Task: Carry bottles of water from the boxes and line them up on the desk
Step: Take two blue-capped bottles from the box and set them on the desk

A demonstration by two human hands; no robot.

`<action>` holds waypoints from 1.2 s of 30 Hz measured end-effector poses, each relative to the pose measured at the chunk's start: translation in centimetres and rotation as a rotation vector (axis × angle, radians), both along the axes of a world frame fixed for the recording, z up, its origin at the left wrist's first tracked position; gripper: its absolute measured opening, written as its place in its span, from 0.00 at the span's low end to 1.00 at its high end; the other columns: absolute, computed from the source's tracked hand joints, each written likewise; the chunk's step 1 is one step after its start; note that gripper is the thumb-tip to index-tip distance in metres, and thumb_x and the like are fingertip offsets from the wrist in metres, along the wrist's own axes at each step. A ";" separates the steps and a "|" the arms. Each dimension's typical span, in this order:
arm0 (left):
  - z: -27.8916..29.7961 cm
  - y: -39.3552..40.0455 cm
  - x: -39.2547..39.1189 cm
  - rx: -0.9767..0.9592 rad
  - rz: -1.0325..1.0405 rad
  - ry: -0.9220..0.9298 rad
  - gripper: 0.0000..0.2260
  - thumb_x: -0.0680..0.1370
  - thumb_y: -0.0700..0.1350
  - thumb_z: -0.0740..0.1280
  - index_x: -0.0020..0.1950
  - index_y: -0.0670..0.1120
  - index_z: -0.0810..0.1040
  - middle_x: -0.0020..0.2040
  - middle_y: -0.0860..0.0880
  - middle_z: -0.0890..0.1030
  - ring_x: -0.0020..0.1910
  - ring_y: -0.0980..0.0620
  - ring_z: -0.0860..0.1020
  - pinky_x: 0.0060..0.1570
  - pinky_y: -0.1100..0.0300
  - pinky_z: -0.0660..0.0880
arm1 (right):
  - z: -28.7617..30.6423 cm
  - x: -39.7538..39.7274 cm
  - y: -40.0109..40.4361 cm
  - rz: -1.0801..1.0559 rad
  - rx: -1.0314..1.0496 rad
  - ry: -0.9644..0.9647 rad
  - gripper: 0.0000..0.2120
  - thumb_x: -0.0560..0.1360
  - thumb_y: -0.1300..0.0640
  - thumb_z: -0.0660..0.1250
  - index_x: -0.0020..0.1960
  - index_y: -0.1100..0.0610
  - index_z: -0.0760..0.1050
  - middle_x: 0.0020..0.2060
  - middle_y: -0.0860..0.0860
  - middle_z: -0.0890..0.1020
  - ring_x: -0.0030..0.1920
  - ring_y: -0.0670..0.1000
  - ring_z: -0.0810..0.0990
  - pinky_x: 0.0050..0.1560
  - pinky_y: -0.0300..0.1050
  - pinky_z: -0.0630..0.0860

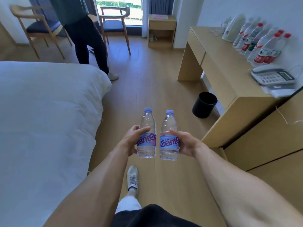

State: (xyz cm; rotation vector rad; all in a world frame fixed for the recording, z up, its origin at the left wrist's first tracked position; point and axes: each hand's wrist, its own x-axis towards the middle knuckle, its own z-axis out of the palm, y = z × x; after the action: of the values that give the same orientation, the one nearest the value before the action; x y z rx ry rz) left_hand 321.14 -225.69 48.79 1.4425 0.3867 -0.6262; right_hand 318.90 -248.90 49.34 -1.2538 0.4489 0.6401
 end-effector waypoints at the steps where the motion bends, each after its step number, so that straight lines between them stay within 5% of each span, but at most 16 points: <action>1: -0.3 -0.1 2.3 0.000 -0.015 -0.003 0.25 0.72 0.54 0.77 0.64 0.49 0.73 0.54 0.43 0.84 0.49 0.44 0.85 0.50 0.36 0.81 | -0.2 2.0 0.0 -0.012 0.004 -0.004 0.32 0.70 0.48 0.72 0.69 0.63 0.73 0.66 0.64 0.77 0.68 0.64 0.74 0.70 0.65 0.68; 11: 1.4 -0.7 24.7 0.001 -0.189 0.031 0.20 0.73 0.52 0.76 0.61 0.50 0.74 0.51 0.44 0.84 0.47 0.45 0.84 0.53 0.32 0.78 | -0.1 19.6 0.0 -0.164 0.041 0.048 0.33 0.70 0.46 0.70 0.70 0.63 0.73 0.66 0.64 0.76 0.69 0.65 0.72 0.71 0.65 0.66; 16: 1.2 -2.4 32.7 0.022 -0.259 0.048 0.19 0.73 0.53 0.76 0.60 0.51 0.75 0.48 0.45 0.85 0.44 0.46 0.84 0.54 0.33 0.78 | 0.0 26.0 -1.4 -0.233 0.076 0.059 0.32 0.70 0.46 0.69 0.69 0.63 0.73 0.65 0.64 0.77 0.61 0.61 0.77 0.69 0.63 0.69; 26: -0.3 -9.1 48.9 0.073 -0.348 0.033 0.18 0.72 0.53 0.76 0.58 0.51 0.76 0.47 0.46 0.85 0.44 0.46 0.84 0.55 0.33 0.78 | -2.1 41.4 -7.5 -0.299 0.224 0.059 0.20 0.73 0.48 0.68 0.58 0.61 0.81 0.52 0.61 0.84 0.48 0.58 0.85 0.45 0.51 0.83; 32: 0.8 -14.8 60.4 0.106 -0.330 0.033 0.18 0.72 0.53 0.76 0.59 0.52 0.77 0.48 0.46 0.86 0.45 0.46 0.85 0.54 0.35 0.79 | -2.4 52.8 -13.1 -0.361 0.190 0.050 0.28 0.72 0.50 0.71 0.66 0.65 0.75 0.58 0.64 0.79 0.56 0.62 0.80 0.63 0.59 0.75; 36: 1.7 -18.8 66.5 0.087 -0.336 0.031 0.18 0.72 0.52 0.76 0.59 0.52 0.76 0.47 0.46 0.86 0.45 0.47 0.85 0.53 0.36 0.80 | -1.4 58.7 -16.9 -0.415 0.197 0.017 0.29 0.72 0.51 0.72 0.68 0.65 0.73 0.58 0.64 0.80 0.56 0.61 0.80 0.60 0.58 0.77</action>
State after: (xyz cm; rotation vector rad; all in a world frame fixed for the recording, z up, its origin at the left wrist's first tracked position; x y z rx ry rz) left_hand 387.63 -244.47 50.52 1.5971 0.1976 -0.9119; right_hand 377.58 -265.84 47.90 -0.9318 0.6238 0.3326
